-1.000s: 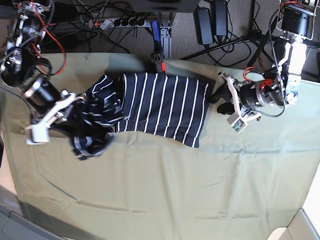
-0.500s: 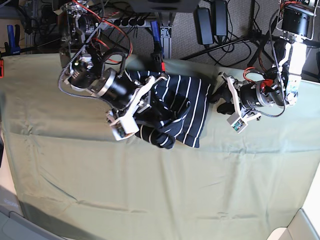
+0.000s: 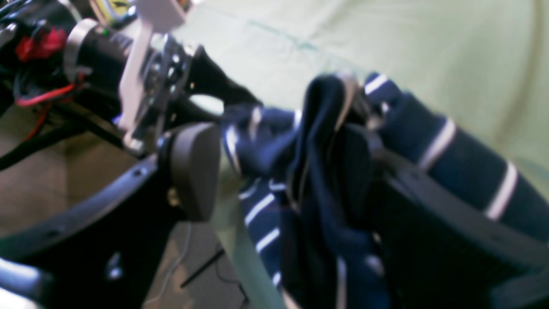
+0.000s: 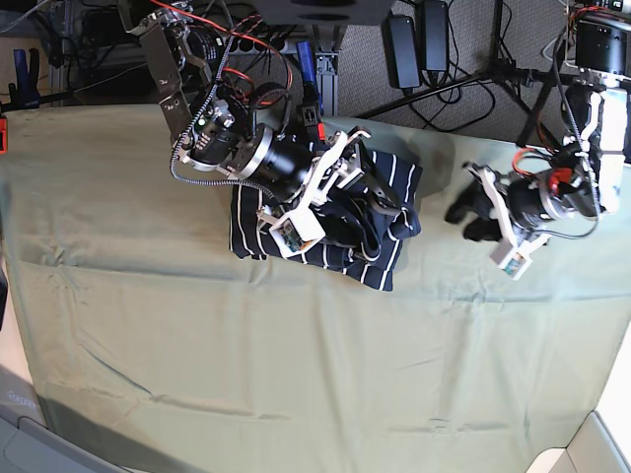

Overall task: Fold the T-shirt properly
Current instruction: 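Release the left gripper and press the folded bundle with the right gripper, then grasp the bundle's sides with both grippers and fold it over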

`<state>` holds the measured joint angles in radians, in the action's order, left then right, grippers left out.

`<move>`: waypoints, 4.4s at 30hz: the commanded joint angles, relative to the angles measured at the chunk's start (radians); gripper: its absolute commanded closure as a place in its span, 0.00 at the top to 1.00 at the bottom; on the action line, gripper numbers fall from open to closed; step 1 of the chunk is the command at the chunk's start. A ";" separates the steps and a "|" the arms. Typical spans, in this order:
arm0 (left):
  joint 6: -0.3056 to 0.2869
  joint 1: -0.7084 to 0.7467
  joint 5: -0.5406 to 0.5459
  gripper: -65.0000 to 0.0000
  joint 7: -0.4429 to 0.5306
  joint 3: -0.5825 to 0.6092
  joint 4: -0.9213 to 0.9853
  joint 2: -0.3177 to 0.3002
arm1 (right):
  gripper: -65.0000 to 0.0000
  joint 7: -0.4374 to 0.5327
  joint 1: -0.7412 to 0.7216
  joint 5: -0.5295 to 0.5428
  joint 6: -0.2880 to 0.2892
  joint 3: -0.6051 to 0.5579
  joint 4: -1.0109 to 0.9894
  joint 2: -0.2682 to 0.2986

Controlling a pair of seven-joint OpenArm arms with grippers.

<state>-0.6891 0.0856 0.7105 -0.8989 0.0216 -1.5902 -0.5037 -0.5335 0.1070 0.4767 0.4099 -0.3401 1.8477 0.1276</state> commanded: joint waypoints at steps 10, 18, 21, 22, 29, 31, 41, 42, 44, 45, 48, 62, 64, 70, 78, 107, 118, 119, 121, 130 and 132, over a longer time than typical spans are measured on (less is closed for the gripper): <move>-0.009 -0.013 0.141 0.46 -0.048 -0.167 -0.011 -0.079 | 0.64 -0.039 -0.132 0.068 0.062 0.000 0.072 -0.146; -0.009 -0.002 0.167 0.46 -0.051 -0.167 -0.011 -0.115 | 0.00 -0.134 -0.165 -0.119 0.060 0.083 0.076 -0.155; -0.009 -0.002 0.236 0.46 -0.078 -0.167 -0.013 -0.126 | 0.00 -0.253 -0.161 -0.054 0.060 0.167 0.102 -0.148; -0.009 -0.002 0.253 0.46 -0.088 -0.167 -0.013 -0.126 | 0.00 -0.283 -0.158 -0.030 0.060 0.193 0.116 -0.135; -0.009 0.000 0.266 0.46 -0.115 -0.167 -0.013 -0.135 | 0.00 -0.301 -0.046 0.058 0.061 0.320 0.180 -0.017; -0.009 0.000 0.274 0.46 -0.115 -0.167 -0.013 -0.140 | 0.00 -0.301 -0.013 0.058 0.061 0.320 0.175 0.005; -0.009 0.000 0.295 0.46 -0.119 -0.167 -0.013 -0.140 | 0.00 -0.225 0.032 0.058 0.062 0.210 0.126 0.021; -0.009 0.001 0.295 0.46 -0.122 -0.167 -0.013 -0.140 | 0.00 -0.211 0.032 0.058 0.062 0.191 0.122 0.021; -0.009 0.001 0.296 0.46 -0.123 -0.167 -0.013 -0.140 | 0.00 -0.180 0.032 0.058 0.062 0.148 0.111 0.020; -0.009 0.001 0.295 0.46 -0.123 -0.167 -0.013 -0.140 | 0.00 -0.173 0.032 0.054 0.062 0.124 0.104 0.017; -0.009 0.001 0.296 0.46 -0.123 -0.167 -0.013 -0.140 | 0.00 -0.169 0.026 0.025 0.062 0.052 0.073 -0.009; -0.009 0.001 0.296 0.46 -0.134 -0.167 -0.013 -0.156 | 0.00 -0.132 -0.232 -0.027 0.062 -0.105 -0.247 -0.175; -0.009 0.001 0.296 0.46 -0.134 -0.167 -0.013 -0.163 | 0.00 -0.150 -0.240 0.009 0.062 -0.106 -0.262 -0.204; -0.009 0.002 0.296 0.46 -0.138 -0.167 -0.013 -0.164 | 0.00 -0.216 -0.240 0.092 0.066 -0.105 -0.154 -0.256; -0.009 0.014 0.354 0.42 -0.192 -0.174 -0.028 -0.173 | 0.00 -0.253 -0.266 -0.105 0.066 -0.007 -0.035 -0.249; -0.009 0.270 -0.117 0.00 0.095 0.218 -0.364 -0.018 | 0.00 -0.169 -0.423 -0.095 0.066 0.242 -0.451 0.000; -0.009 0.139 -0.209 0.00 0.125 0.245 -0.142 0.043 | 0.00 -0.174 -0.442 -0.097 0.066 0.135 -0.493 0.008; -0.009 0.125 -0.216 0.00 0.125 0.245 -0.121 0.043 | 0.00 -0.174 -0.442 -0.104 0.066 0.123 -0.493 0.011; -0.009 0.095 -0.222 0.00 0.125 0.245 -0.074 0.043 | 0.00 -0.179 -0.442 -0.124 0.066 0.106 -0.493 0.021; -0.009 -0.051 -0.230 0.00 0.186 0.245 0.155 0.040 | 0.00 -0.238 -0.442 -0.080 0.066 0.100 -0.492 0.079; -0.009 -0.093 -0.230 0.00 0.192 0.245 0.191 0.041 | 0.00 -0.238 -0.442 -0.053 0.066 0.100 -0.492 0.101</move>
<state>-0.8406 0.0238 0.6079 -0.6762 0.2836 -1.4082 -0.4427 -0.7879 -0.3103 0.4129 0.4107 -0.2447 1.3396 0.2226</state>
